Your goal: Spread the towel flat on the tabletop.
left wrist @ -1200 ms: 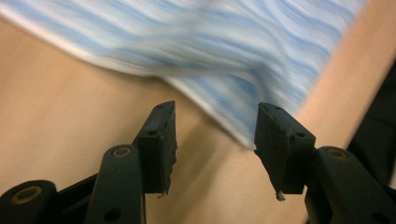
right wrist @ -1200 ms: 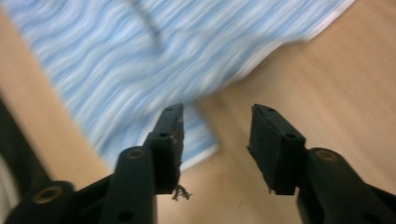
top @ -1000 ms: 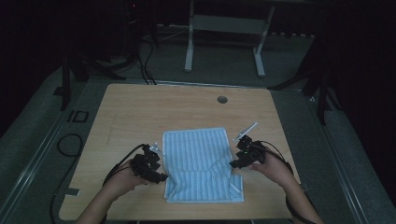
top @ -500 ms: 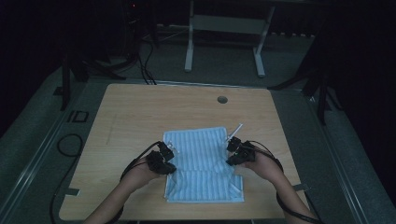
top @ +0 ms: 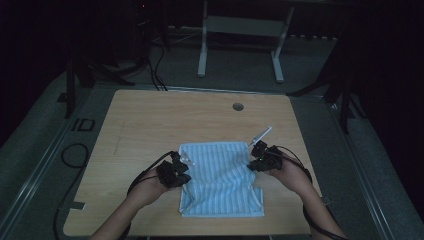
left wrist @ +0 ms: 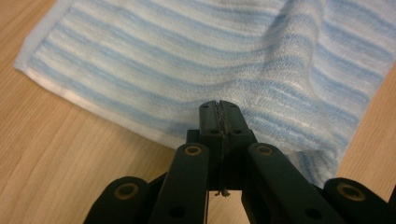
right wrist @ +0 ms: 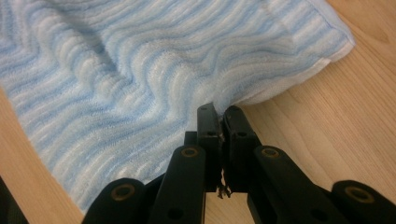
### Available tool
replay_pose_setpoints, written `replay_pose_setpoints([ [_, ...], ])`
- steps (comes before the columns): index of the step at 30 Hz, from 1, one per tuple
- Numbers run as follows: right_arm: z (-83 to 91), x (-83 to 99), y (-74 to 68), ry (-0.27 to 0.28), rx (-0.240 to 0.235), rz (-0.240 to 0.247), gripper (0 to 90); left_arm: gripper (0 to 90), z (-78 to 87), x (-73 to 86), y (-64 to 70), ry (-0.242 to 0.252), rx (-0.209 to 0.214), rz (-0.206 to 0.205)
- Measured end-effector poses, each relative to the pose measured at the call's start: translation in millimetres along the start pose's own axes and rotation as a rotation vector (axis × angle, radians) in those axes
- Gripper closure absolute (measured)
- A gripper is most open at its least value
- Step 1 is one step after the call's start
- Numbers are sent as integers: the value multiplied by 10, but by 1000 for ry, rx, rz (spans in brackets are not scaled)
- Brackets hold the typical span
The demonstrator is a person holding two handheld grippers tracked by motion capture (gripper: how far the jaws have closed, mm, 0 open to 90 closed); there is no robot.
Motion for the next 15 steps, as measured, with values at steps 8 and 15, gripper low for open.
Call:
replay_pose_setpoints([
  [8, 292, -137, 198, 83, 79, -44, 867, 894, 476, -479, -195, 174, -126, 10],
  [15, 253, -224, 814, 90, 203, -265, 592, 630, 196, -713, -568, 165, -133, 138],
])
Point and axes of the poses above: each handheld gripper's, and its own axes: z roughly backward along the jaws, x roughly out of its underside, y roughly to its right, the point moved 3 cm from there along -z, roughly forward along the jaws, and after that the axes turned 12 degrees about z, right-handed, at the moved point
